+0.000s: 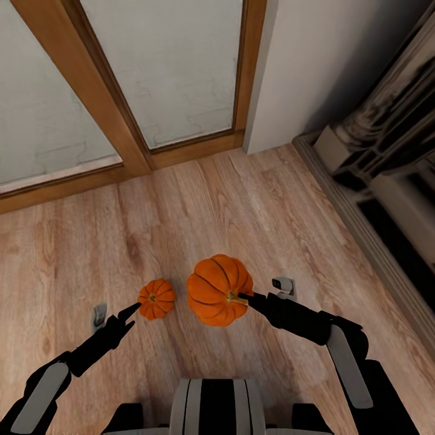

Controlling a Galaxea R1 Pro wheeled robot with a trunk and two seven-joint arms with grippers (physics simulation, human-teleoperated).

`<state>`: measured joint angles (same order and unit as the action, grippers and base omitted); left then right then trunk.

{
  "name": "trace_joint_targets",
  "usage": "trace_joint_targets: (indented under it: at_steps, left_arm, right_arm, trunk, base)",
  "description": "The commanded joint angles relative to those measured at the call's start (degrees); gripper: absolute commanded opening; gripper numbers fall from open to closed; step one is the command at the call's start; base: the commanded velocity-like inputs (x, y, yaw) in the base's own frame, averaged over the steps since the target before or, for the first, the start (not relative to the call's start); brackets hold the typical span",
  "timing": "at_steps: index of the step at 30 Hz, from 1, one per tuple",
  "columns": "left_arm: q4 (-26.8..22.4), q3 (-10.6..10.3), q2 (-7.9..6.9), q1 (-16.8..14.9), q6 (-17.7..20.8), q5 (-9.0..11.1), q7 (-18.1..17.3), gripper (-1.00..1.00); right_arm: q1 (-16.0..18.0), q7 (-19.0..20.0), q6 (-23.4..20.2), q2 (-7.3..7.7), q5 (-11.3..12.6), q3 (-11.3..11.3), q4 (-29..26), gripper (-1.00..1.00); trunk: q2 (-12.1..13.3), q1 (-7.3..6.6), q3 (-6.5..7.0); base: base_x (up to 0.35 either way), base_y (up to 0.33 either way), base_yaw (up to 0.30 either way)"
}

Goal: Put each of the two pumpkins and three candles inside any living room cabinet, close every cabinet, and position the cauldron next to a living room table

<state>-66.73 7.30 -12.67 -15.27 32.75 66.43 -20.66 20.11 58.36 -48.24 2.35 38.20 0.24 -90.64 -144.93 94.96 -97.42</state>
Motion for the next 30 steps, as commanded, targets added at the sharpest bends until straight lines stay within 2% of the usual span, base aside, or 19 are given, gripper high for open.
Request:
trace_joint_targets:
  at_steps: [1, 7, 16, 18, 20, 24, 28, 30]
  left_arm:
    - [0.0, 0.1, 0.01, 0.0, 0.5, 0.4, -0.1, 1.0]
    - [0.0, 0.1, 0.01, 0.0, 0.5, 0.4, -0.2, 1.0]
    - [0.0, 0.2, 0.01, 0.0, 0.4, 0.4, -0.4, 1.0]
    - [0.0, 0.2, 0.01, 0.0, 0.4, 0.5, -0.4, 1.0]
    - [0.1, 0.2, 0.01, 0.0, 0.4, 0.5, -0.4, 1.0]
    - [0.0, 0.1, 0.01, 0.0, 0.4, 0.5, -0.4, 1.0]
    - [0.0, 0.1, 0.08, 0.0, 0.4, 0.5, -0.4, 1.0]
    - [0.0, 0.1, 0.09, 0.0, 0.4, 0.5, -0.4, 1.0]
  right_arm:
    - [0.0, 0.0, -0.4, 0.02, 0.4, 0.0, 0.0, -1.0]
    - [0.0, 0.0, -0.3, 0.02, 0.3, 0.1, 0.0, -1.0]
    - [0.0, 0.2, -0.5, 0.02, 0.6, 0.1, -0.2, -1.0]
    - [0.0, 0.5, -0.7, 0.07, 0.7, 0.2, -0.6, -1.0]
    - [-0.7, 2.5, -0.9, 0.05, 0.8, 0.8, -1.1, -1.0]
    - [-1.6, 8.9, -1.4, 0.06, 0.9, 4.3, -1.4, -1.0]
    - [-1.7, 11.0, -1.1, 0.01, 0.9, 5.2, -1.5, -1.0]
    - [-1.7, 11.3, -1.0, -0.01, 0.9, 5.2, -1.5, -1.0]
  trunk:
    - [0.0, 0.01, -0.25]
    - [0.0, 0.04, -0.48]
    - [-0.2, 0.27, -2.47]
    - [-0.2, 0.27, -2.47]
    - [-0.2, 0.27, -2.47]
    - [-0.2, 0.27, -2.47]
    - [-0.2, 0.27, -2.47]
    - [-0.2, 0.32, -2.91]
  base:
    - [0.0, 0.0, 0.0]
    - [0.0, 0.0, 0.0]
    - [0.0, 0.0, 0.0]
    - [0.0, 0.0, 0.0]
    - [0.0, 0.0, 0.0]
    - [0.0, 0.0, 0.0]
    - [0.0, 0.0, 0.0]
    - [0.0, 0.0, 0.0]
